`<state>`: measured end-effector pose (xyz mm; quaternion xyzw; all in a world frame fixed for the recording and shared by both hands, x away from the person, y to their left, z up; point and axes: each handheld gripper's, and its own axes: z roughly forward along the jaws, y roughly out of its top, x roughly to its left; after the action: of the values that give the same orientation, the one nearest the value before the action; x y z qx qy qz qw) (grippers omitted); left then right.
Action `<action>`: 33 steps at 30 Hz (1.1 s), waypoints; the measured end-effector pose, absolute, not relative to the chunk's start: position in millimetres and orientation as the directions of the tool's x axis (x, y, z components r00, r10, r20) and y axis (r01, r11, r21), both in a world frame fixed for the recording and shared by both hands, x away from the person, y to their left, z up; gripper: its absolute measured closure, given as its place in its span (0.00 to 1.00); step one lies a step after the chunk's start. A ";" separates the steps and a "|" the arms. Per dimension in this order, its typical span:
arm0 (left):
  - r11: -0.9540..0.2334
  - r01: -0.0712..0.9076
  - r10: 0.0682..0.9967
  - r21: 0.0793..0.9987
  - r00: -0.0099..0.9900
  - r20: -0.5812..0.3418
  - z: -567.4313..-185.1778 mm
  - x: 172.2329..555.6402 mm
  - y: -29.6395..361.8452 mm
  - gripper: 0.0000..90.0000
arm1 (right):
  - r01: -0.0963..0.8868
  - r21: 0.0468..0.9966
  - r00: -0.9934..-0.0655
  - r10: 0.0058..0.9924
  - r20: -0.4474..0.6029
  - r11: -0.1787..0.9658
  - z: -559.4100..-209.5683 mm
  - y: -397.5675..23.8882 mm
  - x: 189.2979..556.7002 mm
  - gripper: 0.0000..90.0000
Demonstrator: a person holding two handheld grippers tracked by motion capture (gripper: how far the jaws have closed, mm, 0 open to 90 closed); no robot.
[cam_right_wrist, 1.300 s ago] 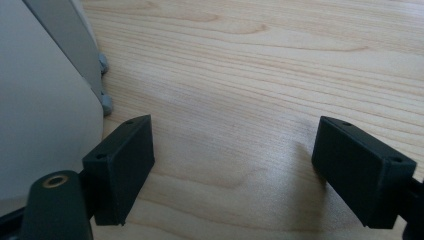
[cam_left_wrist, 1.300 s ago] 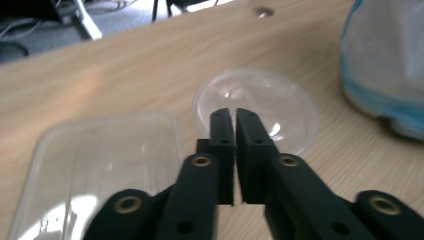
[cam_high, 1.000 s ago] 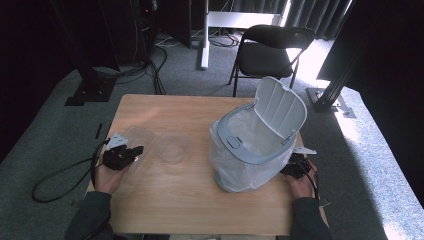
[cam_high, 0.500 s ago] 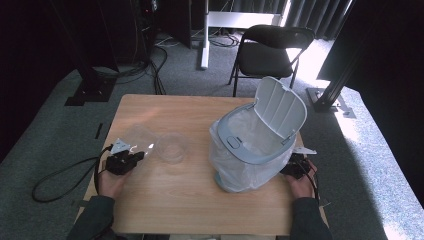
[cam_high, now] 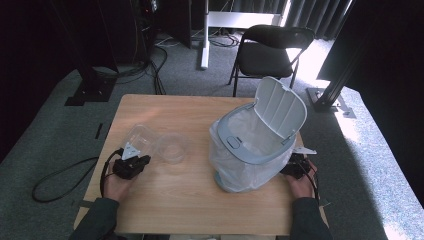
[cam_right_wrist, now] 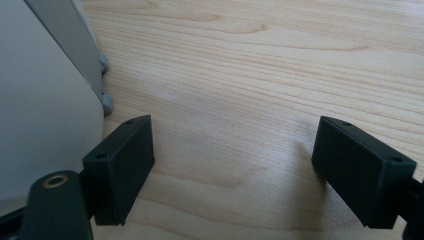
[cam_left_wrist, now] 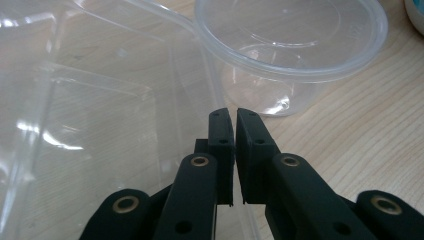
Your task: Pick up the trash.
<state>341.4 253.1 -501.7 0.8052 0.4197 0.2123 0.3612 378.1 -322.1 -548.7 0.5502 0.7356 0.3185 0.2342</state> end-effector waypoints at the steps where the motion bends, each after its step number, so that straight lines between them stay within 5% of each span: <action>1: -0.389 0.519 0.825 0.761 0.563 0.037 -502.6 341.1 251.5 0.94 | 0.660 0.726 -0.285 0.958 0.005 0.193 -548.6 -322.2 378.2 0.18; 11: -0.414 0.523 0.805 0.745 0.592 0.031 -511.7 335.9 238.1 0.93 | 0.660 0.726 -0.285 0.958 0.005 0.192 -548.7 -322.2 378.1 0.18; 33: -0.290 0.453 0.818 0.843 0.575 -0.028 -457.9 319.6 257.7 0.83 | 0.660 0.726 -0.285 0.959 0.006 0.192 -548.6 -322.1 378.1 0.18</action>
<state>319.6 257.7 -457.9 0.7749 0.4101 0.2109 0.4323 378.1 -322.1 -548.6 0.5503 0.7355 0.3184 0.2341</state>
